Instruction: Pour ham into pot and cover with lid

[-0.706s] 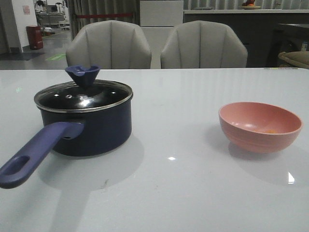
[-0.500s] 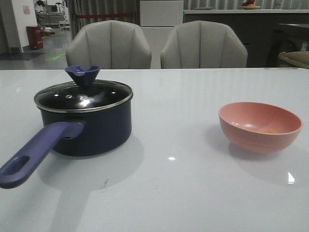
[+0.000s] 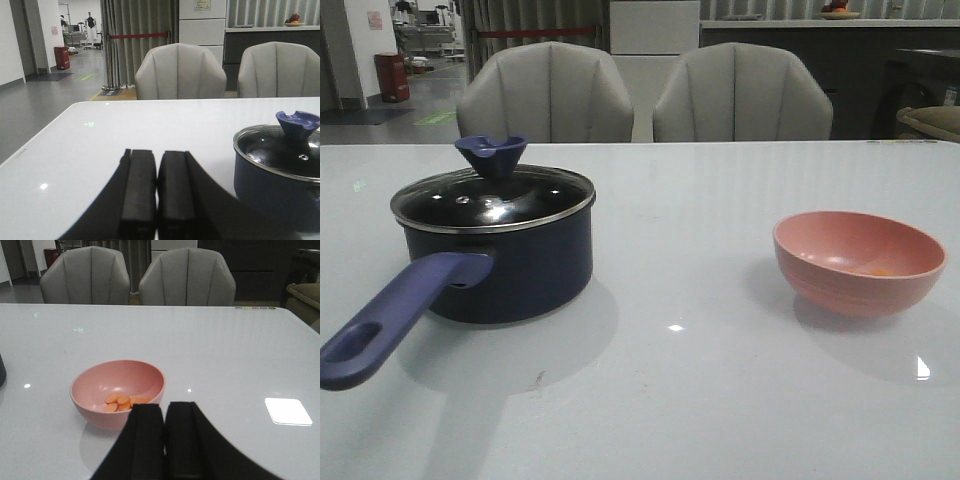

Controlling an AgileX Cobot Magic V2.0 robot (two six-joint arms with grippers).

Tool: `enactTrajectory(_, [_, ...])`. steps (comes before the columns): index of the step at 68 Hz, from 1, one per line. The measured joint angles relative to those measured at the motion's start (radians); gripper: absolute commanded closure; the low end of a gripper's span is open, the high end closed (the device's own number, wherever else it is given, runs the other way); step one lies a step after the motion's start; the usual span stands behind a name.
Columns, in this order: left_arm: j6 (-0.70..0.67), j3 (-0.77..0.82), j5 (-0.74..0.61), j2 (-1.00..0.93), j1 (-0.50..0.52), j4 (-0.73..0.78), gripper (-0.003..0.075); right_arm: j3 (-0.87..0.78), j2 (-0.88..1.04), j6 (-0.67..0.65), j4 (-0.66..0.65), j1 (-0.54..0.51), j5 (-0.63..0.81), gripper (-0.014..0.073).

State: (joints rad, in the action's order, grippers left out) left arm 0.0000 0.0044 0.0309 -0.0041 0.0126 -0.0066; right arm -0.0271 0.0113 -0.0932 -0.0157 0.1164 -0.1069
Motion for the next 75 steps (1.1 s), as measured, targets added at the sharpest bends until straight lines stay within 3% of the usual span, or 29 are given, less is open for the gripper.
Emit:
enactTrajectory(29, [0.0, -0.015, -0.244, 0.0, 0.0, -0.052, 0.0607, 0.0, 0.0, 0.0, 0.0, 0.0, 0.0, 0.0445])
enactTrajectory(37, [0.0, -0.15, -0.122, 0.023, 0.0, -0.051, 0.0607, 0.0, 0.0, 0.0, 0.0, 0.0, 0.0, 0.0445])
enactTrajectory(55, [0.0, -0.457, 0.265, 0.272, 0.0, -0.042, 0.0607, 0.0, 0.0, 0.0, 0.0, 0.0, 0.0, 0.0445])
enactTrajectory(75, [0.0, -0.476, 0.354, 0.39, 0.0, -0.066, 0.0606, 0.0, 0.0, 0.0, 0.0, 0.0, 0.0, 0.0445])
